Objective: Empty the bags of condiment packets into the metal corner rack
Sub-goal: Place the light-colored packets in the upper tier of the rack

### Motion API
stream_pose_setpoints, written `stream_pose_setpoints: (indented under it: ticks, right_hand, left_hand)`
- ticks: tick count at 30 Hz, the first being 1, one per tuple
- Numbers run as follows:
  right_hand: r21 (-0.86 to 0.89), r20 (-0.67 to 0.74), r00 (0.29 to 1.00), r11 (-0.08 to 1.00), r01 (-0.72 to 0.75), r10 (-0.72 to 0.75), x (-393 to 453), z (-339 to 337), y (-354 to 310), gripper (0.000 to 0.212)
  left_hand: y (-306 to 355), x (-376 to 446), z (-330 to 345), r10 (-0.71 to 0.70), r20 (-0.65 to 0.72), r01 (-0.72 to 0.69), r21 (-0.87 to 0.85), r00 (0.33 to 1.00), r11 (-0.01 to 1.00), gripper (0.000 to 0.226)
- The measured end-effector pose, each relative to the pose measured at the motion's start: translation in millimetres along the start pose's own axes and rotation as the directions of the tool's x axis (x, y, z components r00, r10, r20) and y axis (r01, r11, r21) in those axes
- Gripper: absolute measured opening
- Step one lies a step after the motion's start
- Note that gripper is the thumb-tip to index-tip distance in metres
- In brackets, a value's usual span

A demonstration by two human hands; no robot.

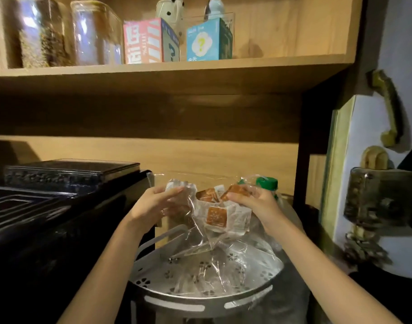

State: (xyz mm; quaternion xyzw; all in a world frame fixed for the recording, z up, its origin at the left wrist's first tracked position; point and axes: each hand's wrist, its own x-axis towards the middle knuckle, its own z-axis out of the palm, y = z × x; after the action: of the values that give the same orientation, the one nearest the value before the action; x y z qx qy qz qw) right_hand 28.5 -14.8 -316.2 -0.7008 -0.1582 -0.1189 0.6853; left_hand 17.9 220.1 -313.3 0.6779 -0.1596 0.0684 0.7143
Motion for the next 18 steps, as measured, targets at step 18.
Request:
stream_pose_setpoints:
  ticks: [18]
  right_hand:
    - [0.202,-0.136,0.985,0.971,0.129,-0.103,2.8,-11.5,-20.8,0.011]
  left_hand:
    - [2.1,-10.2,2.9,0.184,-0.194,-0.197,-0.052,0.964,0.979,0.05]
